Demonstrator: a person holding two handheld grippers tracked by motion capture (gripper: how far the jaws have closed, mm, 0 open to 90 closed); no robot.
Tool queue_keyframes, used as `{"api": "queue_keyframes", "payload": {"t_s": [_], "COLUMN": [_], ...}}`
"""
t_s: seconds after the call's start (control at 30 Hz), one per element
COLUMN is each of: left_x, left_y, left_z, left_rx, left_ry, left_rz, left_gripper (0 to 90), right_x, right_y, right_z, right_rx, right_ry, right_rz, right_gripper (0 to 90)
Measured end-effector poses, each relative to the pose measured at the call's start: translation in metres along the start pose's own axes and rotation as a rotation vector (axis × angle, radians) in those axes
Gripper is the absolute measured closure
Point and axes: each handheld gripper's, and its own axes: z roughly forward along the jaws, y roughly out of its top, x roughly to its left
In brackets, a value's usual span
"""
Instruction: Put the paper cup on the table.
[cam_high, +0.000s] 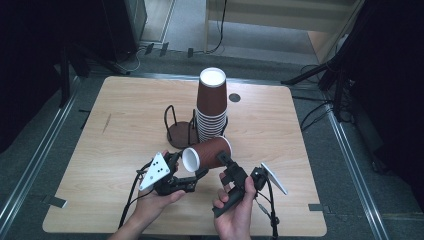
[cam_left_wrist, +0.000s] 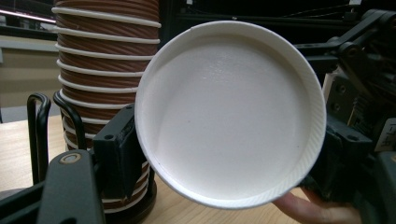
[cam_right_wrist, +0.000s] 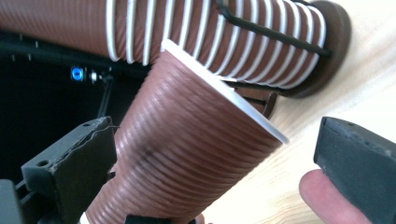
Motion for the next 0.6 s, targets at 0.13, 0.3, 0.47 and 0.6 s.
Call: {"api": "queue_keyframes", "payload": {"t_s": [0.13, 0.3, 0.47, 0.6], "left_x": [-0.002, -0.004, -0.005, -0.007], "left_y": [-0.002, -0.004, -0.004, -0.007], "left_z": [0.001, 0.003, 0.003, 0.004], "left_rx": [-0.001, 0.001, 0.001, -0.004], "left_ry": [-0.005, -0.008, -0.009, -0.007], "left_rz": [0.012, 0.031, 0.041, 0.062], "left_gripper": [23.7, 23.6, 23.6, 23.7], "right_x": [-0.006, -0.007, -0.007, -0.008], "right_y": [-0.003, -0.006, -0.005, -0.003], "right_z": [0.001, 0.007, 0.012, 0.015], "right_rx": [-0.002, 0.009, 0.022, 0.03], "right_ry": [0.028, 0.076, 0.082, 0.09], "right_rz": [0.093, 0.156, 0.205, 0.237], "right_gripper": [0.0, 0.0, 0.0, 0.0]}}
